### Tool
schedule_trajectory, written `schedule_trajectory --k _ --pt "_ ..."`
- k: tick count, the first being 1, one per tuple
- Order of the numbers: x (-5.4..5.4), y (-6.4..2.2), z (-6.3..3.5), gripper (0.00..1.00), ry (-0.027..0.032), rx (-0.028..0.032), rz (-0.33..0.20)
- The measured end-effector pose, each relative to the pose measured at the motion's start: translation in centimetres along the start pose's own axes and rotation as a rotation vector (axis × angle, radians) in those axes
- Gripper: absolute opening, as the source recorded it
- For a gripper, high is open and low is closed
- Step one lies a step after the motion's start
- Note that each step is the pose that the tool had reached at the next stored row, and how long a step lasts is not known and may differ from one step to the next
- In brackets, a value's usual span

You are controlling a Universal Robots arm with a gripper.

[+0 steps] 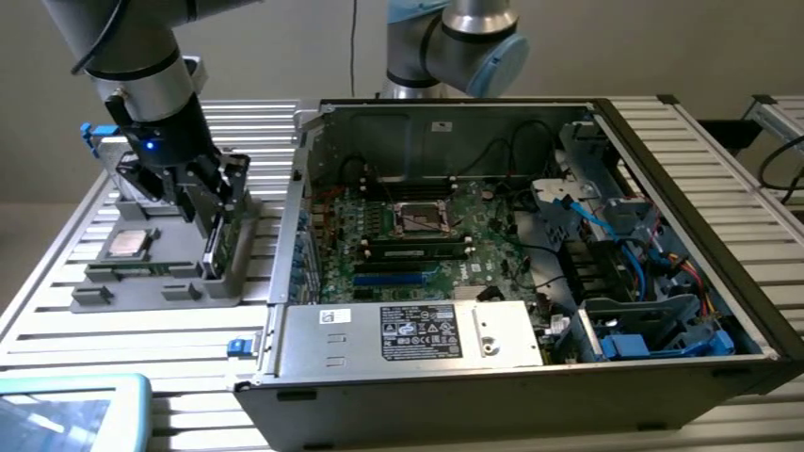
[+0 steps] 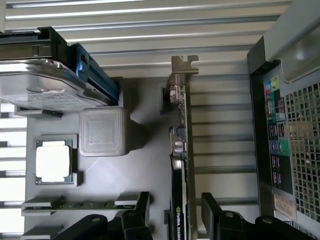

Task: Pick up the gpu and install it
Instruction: 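Pick up the gpu and move the gpu toward the slot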

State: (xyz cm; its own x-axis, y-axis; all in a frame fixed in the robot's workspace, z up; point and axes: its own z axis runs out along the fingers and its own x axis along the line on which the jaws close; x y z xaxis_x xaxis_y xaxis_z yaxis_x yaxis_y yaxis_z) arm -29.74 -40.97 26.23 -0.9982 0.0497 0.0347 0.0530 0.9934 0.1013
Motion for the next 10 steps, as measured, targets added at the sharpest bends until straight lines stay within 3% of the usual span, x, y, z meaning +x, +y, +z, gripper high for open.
schedule_trajectory --k 4,10 --pt "-0.1 -0.22 0.69 0.54 0.0 -0.0111 0.004" --pt "-0.4 -0.31 1.76 0.54 -0.0002 -0.0147 0.01"
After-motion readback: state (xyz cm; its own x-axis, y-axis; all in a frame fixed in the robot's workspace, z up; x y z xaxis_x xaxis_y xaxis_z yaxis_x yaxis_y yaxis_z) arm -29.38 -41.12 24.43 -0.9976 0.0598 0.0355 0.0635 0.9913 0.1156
